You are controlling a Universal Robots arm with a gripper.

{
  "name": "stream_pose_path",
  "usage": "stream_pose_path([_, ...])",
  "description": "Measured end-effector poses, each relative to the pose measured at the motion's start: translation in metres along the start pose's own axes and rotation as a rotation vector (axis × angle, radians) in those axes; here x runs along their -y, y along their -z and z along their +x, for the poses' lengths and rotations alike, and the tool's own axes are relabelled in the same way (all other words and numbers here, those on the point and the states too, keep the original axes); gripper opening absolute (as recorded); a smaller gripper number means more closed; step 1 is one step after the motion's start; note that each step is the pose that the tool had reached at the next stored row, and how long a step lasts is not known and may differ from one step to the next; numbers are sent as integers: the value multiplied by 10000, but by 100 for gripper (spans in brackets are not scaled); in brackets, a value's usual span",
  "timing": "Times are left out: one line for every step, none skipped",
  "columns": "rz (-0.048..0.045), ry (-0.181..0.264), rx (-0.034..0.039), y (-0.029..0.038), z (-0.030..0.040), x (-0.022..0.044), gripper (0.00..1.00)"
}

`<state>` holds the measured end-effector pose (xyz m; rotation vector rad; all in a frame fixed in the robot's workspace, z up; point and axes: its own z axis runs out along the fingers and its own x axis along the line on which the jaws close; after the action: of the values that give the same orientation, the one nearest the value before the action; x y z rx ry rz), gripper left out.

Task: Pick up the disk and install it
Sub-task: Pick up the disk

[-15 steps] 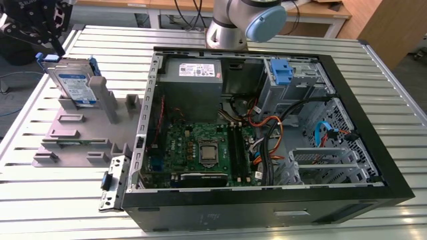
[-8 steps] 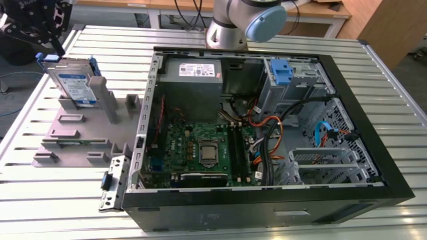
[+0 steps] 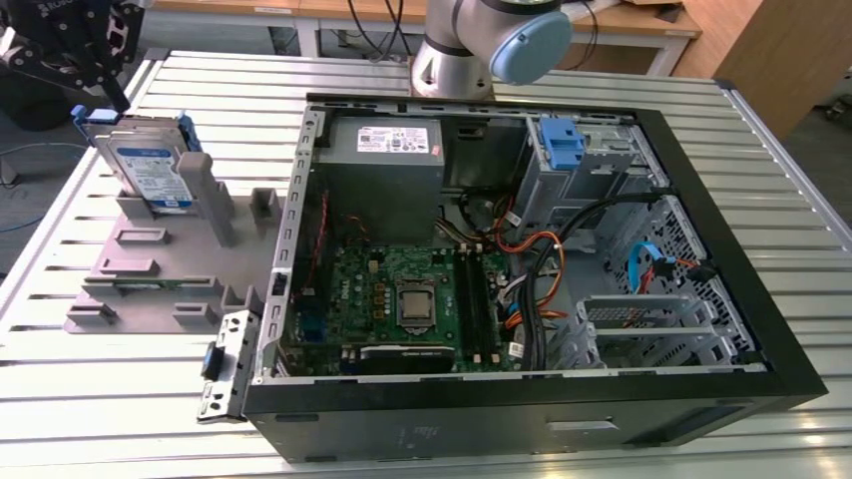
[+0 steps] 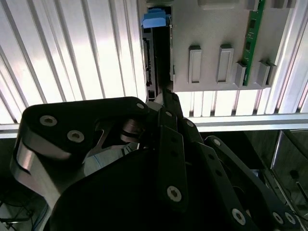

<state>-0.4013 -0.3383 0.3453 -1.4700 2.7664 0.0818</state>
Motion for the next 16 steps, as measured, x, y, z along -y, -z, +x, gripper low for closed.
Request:
stream_pose_path([-1,31,-2,0,0,0,11])
stream_pose_path([-2,71,-3,0,0,0,11])
stream_pose_path([-4,122,-5,0,0,0,11])
stream_pose_path([-6,188,-8,0,0,0,11])
stream_pose_path([-8,263,-11,0,0,0,11])
stream_pose_path([-11,360,-16,0,0,0,11])
stream_pose_path([-15,479,-21,-1,0,0,11])
stream_pose_path([-19,613,-27,-1,0,0,11])
stream_pose_path([-24,767,-33,-1,0,0,11])
stream_pose_path([-29,923,-40,-2,0,0,11])
stream_pose_path([-34,1086,-46,-3,0,0,11])
stream_pose_path([-40,1256,-54,-3,0,0,11])
stream_pose_path([-45,1430,-61,-3,0,0,11])
stream_pose_path([-51,1604,-68,-4,0,0,11])
stream_pose_path([-57,1793,-76,-4,0,0,11])
stream_pose_path([-62,1968,-84,-5,0,0,11])
